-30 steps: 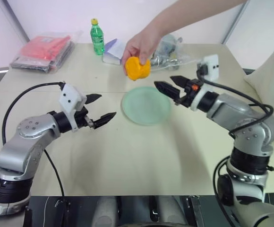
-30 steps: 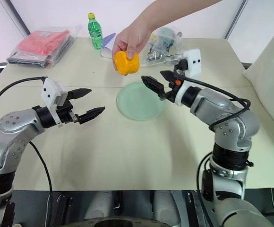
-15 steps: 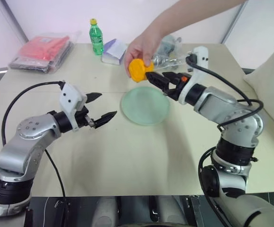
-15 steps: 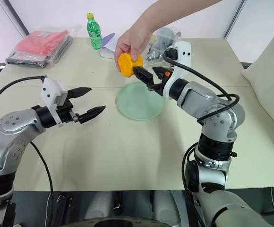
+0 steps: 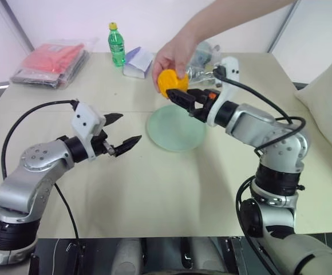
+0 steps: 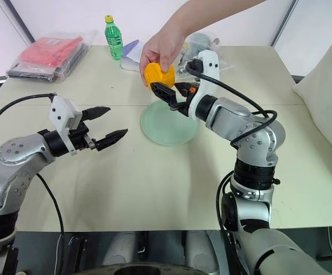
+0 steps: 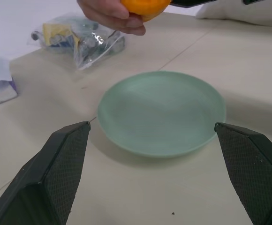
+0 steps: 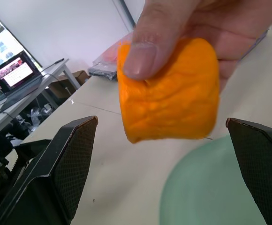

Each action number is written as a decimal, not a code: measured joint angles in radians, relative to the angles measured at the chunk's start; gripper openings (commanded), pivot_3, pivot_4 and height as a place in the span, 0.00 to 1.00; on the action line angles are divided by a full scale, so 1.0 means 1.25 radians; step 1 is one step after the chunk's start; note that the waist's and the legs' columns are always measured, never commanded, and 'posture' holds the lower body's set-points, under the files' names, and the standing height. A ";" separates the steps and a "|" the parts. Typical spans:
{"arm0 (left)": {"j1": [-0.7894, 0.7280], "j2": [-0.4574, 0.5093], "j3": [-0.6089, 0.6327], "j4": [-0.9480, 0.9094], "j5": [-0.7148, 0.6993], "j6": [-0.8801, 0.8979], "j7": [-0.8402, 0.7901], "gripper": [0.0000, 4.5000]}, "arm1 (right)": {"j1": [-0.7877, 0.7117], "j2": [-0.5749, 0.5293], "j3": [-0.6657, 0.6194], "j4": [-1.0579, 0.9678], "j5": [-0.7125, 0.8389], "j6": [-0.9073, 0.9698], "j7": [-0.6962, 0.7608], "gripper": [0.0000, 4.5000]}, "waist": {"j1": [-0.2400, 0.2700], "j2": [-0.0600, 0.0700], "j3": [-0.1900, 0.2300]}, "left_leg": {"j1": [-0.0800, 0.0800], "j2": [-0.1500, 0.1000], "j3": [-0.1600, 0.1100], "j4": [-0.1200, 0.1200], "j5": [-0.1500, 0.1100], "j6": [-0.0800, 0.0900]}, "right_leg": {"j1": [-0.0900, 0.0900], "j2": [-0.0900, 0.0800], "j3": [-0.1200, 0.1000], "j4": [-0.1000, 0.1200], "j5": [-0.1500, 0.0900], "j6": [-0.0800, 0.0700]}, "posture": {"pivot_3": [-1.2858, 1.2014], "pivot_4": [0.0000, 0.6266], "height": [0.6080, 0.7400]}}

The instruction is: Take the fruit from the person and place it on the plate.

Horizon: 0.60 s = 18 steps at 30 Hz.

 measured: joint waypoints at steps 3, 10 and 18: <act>0.007 0.000 0.001 -0.002 0.000 0.002 0.003 0.99 | -0.005 -0.005 0.020 0.036 -0.025 -0.031 0.022 1.00 | 0.000 0.000 0.000 | 0.000 0.000 0.000 0.000 0.000 0.000 | 0.000 0.000 0.000 0.000 0.000 0.000 | 0.52 0.24 0.93; 0.024 0.002 0.013 -0.025 -0.004 0.014 0.018 0.99 | -0.030 -0.009 0.049 0.098 -0.063 -0.090 0.070 1.00 | -0.001 0.000 0.000 | 0.000 0.000 0.000 0.000 0.000 0.000 | 0.000 0.000 0.000 0.000 0.000 0.000 | 0.52 0.24 0.93; 0.039 0.006 0.030 -0.037 -0.010 0.020 0.026 1.00 | -0.031 -0.009 0.070 0.107 -0.085 -0.118 0.097 0.72 | 0.000 0.000 0.000 | 0.000 0.000 0.000 0.000 0.000 0.000 | 0.000 0.000 0.000 0.000 0.000 0.000 | 0.52 0.24 0.93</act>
